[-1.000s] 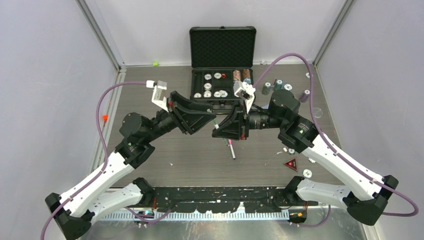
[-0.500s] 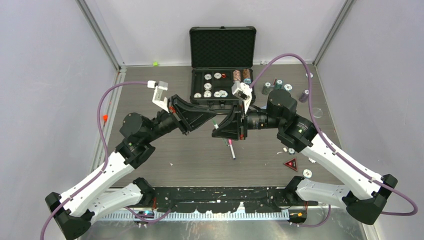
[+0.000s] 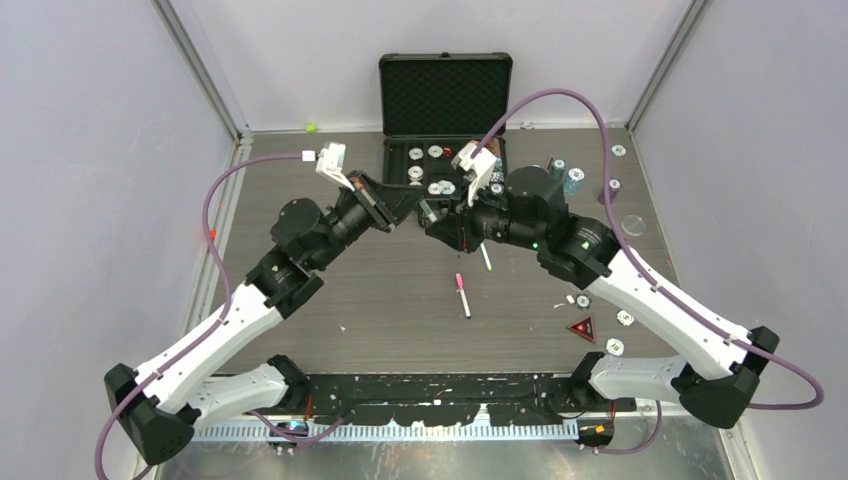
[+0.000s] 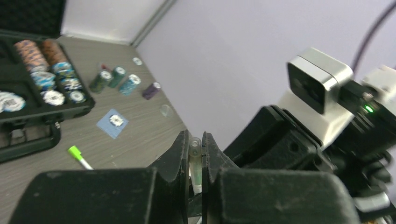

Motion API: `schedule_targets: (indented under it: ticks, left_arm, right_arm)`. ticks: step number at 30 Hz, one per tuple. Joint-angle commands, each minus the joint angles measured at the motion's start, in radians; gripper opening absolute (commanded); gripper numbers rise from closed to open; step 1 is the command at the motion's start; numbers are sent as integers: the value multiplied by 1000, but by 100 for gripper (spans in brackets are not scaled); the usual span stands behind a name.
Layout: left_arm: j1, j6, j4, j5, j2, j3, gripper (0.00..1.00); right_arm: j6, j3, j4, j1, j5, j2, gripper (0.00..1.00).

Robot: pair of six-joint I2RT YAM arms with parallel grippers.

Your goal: Insert the pens into the pen caps

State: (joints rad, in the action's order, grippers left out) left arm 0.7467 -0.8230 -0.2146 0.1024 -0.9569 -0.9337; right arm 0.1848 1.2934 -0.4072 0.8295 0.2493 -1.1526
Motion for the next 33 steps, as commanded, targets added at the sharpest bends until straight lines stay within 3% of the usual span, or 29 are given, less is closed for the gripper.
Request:
schedule_targets:
  ticks: [1, 6, 9, 11, 14, 15, 20, 28, 33]
  left_arm:
    - [16, -56, 291, -56, -63, -52, 0]
    - [16, -54, 283, -50, -95, -57, 0]
    - [16, -46, 279, -80, -81, -41, 6]
    - [16, -33, 290, -112, -61, -27, 20]
    - [14, 7, 319, -164, -21, -14, 56]
    - [14, 20, 337, -184, -8, -13, 64]
    - [14, 103, 449, -275, 68, -10, 91]
    - [14, 202, 661, -450, 181, 35, 96]
    - [14, 188, 747, -474, 251, 99, 96]
  right_arm:
    - [-15, 110, 140, -20, -342, -31, 0]
    - [0, 63, 141, -20, -331, -45, 0]
    - [15, 6, 147, -20, -328, -31, 0]
    - [31, -37, 141, -20, -328, -21, 0]
    - [66, -124, 141, -20, -329, 6, 0]
    - [78, -150, 142, -20, -329, 20, 0]
    - [140, -279, 138, -20, -343, 82, 0]
    - [262, -383, 8, -20, -460, 82, 0]
    - [328, -429, -64, -51, -516, -29, 0]
